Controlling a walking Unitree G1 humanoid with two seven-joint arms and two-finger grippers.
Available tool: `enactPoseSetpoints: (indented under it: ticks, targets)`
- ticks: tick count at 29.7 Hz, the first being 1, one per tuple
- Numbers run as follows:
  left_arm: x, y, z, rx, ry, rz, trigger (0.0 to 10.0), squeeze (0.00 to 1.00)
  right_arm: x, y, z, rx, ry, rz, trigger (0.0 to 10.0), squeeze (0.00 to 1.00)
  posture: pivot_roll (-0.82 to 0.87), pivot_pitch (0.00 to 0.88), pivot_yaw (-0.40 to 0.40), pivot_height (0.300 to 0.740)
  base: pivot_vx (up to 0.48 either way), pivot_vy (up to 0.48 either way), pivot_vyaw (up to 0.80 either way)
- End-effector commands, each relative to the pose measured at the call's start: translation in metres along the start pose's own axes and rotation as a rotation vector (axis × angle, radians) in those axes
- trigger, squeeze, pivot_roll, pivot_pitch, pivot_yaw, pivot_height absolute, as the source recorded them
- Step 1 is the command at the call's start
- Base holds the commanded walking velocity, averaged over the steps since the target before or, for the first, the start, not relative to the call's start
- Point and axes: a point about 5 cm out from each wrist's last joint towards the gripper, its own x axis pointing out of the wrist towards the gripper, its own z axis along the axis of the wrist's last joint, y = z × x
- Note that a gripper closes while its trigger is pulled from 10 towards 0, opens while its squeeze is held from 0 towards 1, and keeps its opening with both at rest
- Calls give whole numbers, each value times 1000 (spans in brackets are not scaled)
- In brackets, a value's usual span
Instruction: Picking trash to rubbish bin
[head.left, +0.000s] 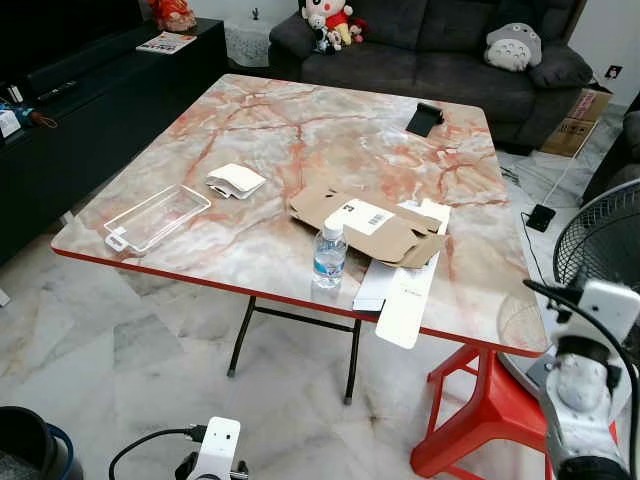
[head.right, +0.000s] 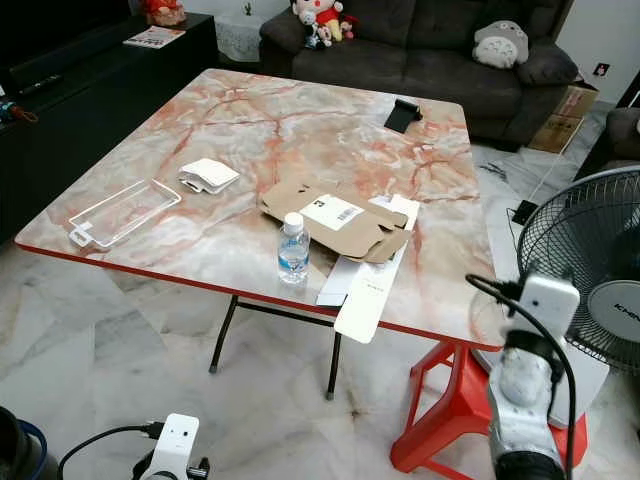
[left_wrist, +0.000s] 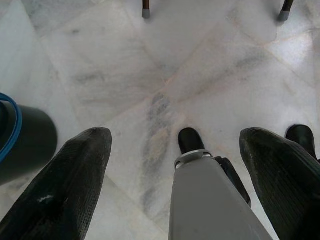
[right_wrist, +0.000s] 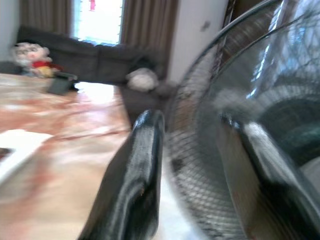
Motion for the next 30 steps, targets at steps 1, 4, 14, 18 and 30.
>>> enactPoseSetpoints:
  ticks: [1, 4, 14, 18, 30]
  targets:
    - [0, -2, 0, 2, -1, -2, 10000, 0, 2, 22, 7, 84, 18, 120, 10000, 0, -84, 20, -81, 740, 0, 0, 0]
    - [0, -2, 0, 0, -3, -3, 10000, 0, 1, 45, 13, 144, 15, 229, 10000, 0, -84, 20, -81, 740, 0, 0, 0]
    - [0, -4, 2, -7, -6, -20, 10000, 0, 6, 85, 22, 300, 78, 374, 10000, 0, -74, 0, -79, 740, 0, 0, 0]
    - [0, -4, 3, -10, -12, -27, 10000, 0, 12, 95, 29, 359, 91, 421, 10000, 0, -69, 0, -78, 740, 0, 0, 0]
    - [1, -7, 9, -35, -40, -46, 10000, 0, 16, 111, 34, 407, 144, 504, 10000, 1000, -59, 0, -84, 740, 0, 0, 0]
